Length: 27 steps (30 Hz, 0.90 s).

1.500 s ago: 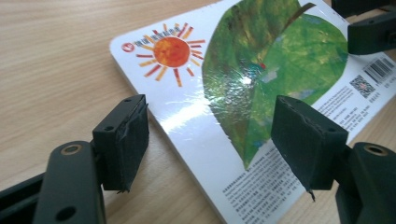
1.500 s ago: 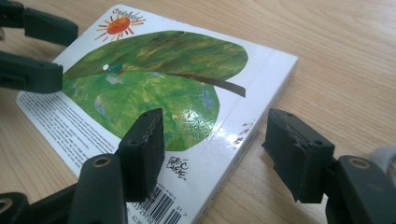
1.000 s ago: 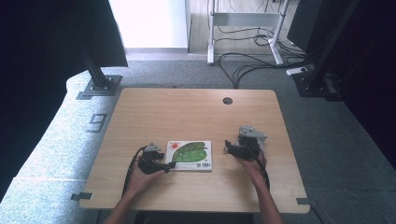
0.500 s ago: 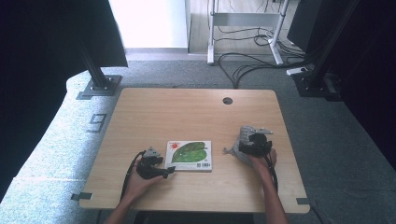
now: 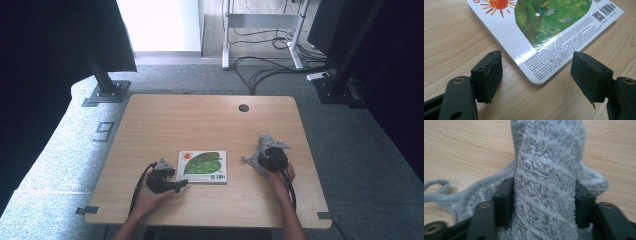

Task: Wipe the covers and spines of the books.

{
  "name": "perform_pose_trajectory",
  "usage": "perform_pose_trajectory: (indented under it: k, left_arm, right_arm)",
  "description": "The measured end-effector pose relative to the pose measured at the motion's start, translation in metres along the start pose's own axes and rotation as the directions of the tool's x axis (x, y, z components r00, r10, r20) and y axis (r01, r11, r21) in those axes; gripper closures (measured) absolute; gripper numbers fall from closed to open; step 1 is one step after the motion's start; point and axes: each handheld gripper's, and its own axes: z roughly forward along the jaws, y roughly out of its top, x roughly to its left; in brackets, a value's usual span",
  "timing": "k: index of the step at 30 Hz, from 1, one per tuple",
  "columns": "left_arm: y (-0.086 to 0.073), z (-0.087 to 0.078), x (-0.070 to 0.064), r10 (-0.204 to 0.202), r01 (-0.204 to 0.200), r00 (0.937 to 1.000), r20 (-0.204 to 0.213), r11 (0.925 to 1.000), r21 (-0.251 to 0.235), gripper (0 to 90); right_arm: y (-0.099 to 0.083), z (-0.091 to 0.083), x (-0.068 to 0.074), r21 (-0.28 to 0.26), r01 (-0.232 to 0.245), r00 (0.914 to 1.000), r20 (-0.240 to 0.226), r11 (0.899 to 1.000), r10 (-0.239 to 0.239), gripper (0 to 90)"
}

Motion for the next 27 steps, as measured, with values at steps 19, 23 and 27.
perform_pose_trajectory:
  k: [19, 23, 27]
  left_arm:
    - [0.001, 0.003, -0.008, 0.055, -0.055, 0.9985, 0.001, 0.9983, 0.019, 23.8]
    - [-0.001, 0.002, -0.009, 0.056, -0.056, 0.9983, -0.011, 0.9982, 0.019, 23.8]
    - [-0.001, 0.000, -0.009, 0.049, -0.049, 0.9987, -0.012, 0.9985, 0.024, 23.8]
  right_arm:
    - [0.027, -0.045, 0.040, -0.229, -0.021, 0.9703, -0.239, 0.973, -0.035, 65.9]
    - [0.041, -0.059, 0.060, -0.269, -0.017, 0.9513, -0.301, 0.963, -0.067, 65.9]
    - [0.053, -0.067, 0.080, -0.288, -0.017, 0.9277, -0.362, 0.958, -0.092, 65.8]
